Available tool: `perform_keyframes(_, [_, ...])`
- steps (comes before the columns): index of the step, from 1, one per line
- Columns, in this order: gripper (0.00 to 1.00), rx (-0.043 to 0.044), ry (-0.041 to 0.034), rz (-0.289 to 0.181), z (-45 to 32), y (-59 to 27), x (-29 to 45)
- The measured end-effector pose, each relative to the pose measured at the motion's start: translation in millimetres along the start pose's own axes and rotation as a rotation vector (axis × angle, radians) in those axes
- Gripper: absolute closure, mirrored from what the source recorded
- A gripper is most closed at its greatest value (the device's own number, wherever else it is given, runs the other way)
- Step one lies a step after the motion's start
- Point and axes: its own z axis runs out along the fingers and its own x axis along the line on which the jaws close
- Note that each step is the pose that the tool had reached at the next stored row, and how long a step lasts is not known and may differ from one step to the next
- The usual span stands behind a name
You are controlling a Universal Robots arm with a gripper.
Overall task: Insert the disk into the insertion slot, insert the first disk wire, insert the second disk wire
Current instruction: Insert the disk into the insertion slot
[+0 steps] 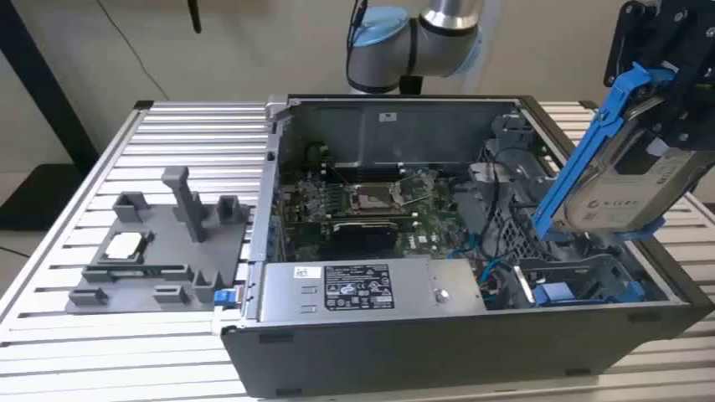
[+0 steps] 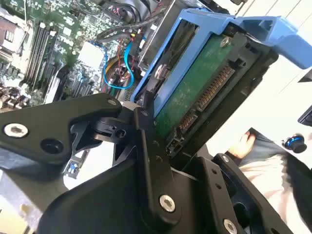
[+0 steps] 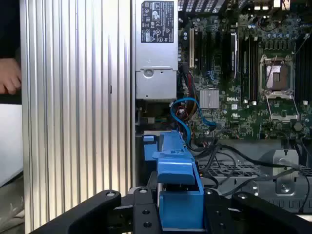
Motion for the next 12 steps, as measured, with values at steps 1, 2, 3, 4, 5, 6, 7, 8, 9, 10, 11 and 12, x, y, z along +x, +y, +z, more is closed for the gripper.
perform_keyframes(1, [0.67,0.0000,0.0000,0.000,0.0,0.0,0.0])
perform_keyframes(2, [0.67,0.0000,0.0000,0.000,0.0,0.0,0.0])
perform_keyframes(3, [0.67,0.0000,0.0000,0.000,0.0,0.0,0.0])
perform_keyframes(4, [0.67,0.0000,0.0000,0.000,0.0,0.0,0.0])
perform_keyframes(5, [0.67,0.0000,-0.0001,0.000,0.0,0.0,0.0])
perform_keyframes(6, [0.67,0.0000,0.0000,0.000,0.0,0.0,0.0])
perform_keyframes(7, [0.67,0.0000,0.0000,0.001,0.0,0.0,0.0])
perform_keyframes(8, [0.67,0.0000,0.0000,0.002,0.0,0.0,0.0])
perform_keyframes(9, [0.67,0.0000,-0.0001,0.002,0.0,0.0,0.0])
perform_keyframes(10, [0.67,0.0000,-0.0001,0.002,0.0,0.0,0.0])
perform_keyframes(11, [0.67,0.0000,0.0000,0.002,0.0,0.0,0.0])
perform_keyframes(12, [0.67,0.0000,0.0000,0.002,0.2,0.0,0.0])
